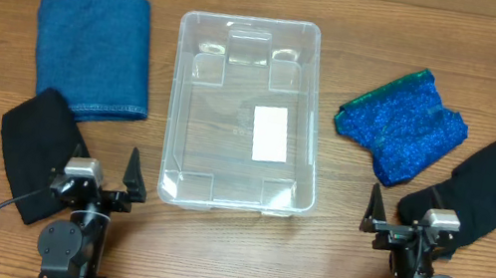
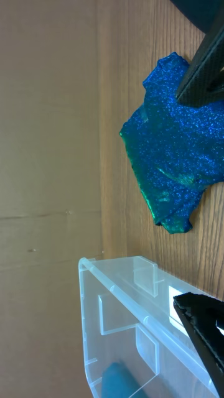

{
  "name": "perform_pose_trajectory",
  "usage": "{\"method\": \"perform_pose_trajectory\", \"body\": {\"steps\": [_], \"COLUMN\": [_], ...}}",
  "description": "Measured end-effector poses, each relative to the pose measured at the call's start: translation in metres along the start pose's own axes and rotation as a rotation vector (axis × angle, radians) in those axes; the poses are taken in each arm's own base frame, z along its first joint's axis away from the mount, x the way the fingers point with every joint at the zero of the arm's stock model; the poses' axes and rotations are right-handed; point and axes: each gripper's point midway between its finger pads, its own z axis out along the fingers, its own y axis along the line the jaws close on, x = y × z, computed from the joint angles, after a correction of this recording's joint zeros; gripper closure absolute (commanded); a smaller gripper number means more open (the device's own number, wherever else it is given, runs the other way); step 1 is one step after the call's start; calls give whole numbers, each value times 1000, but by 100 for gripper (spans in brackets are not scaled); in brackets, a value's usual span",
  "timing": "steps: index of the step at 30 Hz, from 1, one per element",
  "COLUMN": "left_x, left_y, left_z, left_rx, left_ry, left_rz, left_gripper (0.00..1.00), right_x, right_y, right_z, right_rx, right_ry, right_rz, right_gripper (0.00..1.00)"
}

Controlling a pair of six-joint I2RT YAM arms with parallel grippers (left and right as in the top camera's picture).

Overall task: Pack container
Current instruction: 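Move the right gripper toward the blue sequined cloth on the right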

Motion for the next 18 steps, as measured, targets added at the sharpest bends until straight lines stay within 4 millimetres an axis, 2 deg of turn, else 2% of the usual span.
{"method": "perform_pose_trajectory", "body": {"steps": [18], "left_x": [3], "left_y": [0], "left_z": [1], "left_rx": [-2], "left_ry": [15], "left_rz": [7], "left_gripper": [0], "right_x": [0], "right_y": [0], "right_z": [0], "right_rx": [1], "right_ry": [0], "right_rz": [0], "right_gripper": [0]}}
